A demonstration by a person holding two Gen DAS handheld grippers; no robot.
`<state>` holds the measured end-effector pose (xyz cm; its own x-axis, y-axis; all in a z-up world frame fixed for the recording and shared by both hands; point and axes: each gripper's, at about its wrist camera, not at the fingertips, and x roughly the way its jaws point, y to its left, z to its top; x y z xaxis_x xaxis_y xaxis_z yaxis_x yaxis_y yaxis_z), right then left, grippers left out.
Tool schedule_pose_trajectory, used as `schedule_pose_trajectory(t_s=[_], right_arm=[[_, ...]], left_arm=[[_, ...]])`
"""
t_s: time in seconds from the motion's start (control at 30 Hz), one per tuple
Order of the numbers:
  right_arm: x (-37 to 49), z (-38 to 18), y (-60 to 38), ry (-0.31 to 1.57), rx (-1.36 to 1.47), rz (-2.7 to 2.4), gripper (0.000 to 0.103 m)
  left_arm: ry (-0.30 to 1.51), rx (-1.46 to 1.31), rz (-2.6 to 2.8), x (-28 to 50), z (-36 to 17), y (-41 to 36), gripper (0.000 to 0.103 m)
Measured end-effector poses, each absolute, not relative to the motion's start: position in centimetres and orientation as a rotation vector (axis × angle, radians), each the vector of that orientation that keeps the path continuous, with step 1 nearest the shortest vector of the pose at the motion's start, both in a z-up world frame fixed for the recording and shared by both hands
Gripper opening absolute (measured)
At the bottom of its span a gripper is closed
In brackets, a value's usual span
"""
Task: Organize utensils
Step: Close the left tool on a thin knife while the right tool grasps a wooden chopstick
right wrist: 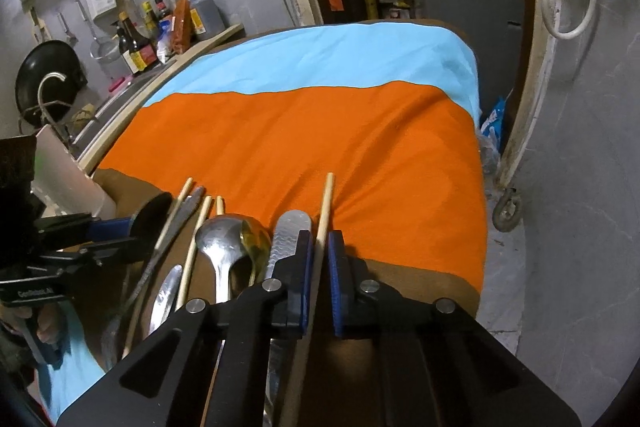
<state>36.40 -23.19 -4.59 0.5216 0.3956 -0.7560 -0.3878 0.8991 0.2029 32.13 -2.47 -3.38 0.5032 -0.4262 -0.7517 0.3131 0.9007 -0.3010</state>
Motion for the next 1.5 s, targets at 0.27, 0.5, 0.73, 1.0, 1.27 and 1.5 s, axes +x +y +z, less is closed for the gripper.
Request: schedule_pose_trajectory(t_s=[0.27,0.5,0.73,1.0,1.27,1.5], right_arm=[[36.6,-4.9,-23.4,0.914,-0.003,0.455,0.005],[37.6,-5.4,-21.9,0.927,-0.097,0.444,0.006],[39.0,-5.4,-19.5,0.965,-0.266,0.443,0.007],[39.3,-4.5,-19.8,1.006,-0.239,0.428,0.002],[32.9,1.8,-21.7,0.687,-0.033,0.441,0.002],[28.6,6.8,-19.1,0.381,0.119,0.576,0.002]], left_arm=[[0.961,-0.138,-0.408,32.1,-3.7,-1.8,0.015],[0.962,-0.136,-0.403,32.9,-4.0,-1.8,0.015],[0.929,-0.140,-0.406,32.8,-3.9,-1.8,0.006],[0.825,-0.144,-0.403,30.7,-1.9,-1.7,0.004],[0.582,-0.145,-0.394,26.0,2.8,-0.9,0.000],[0.422,-0.199,-0.348,23.4,7.0,2.5,0.000]])
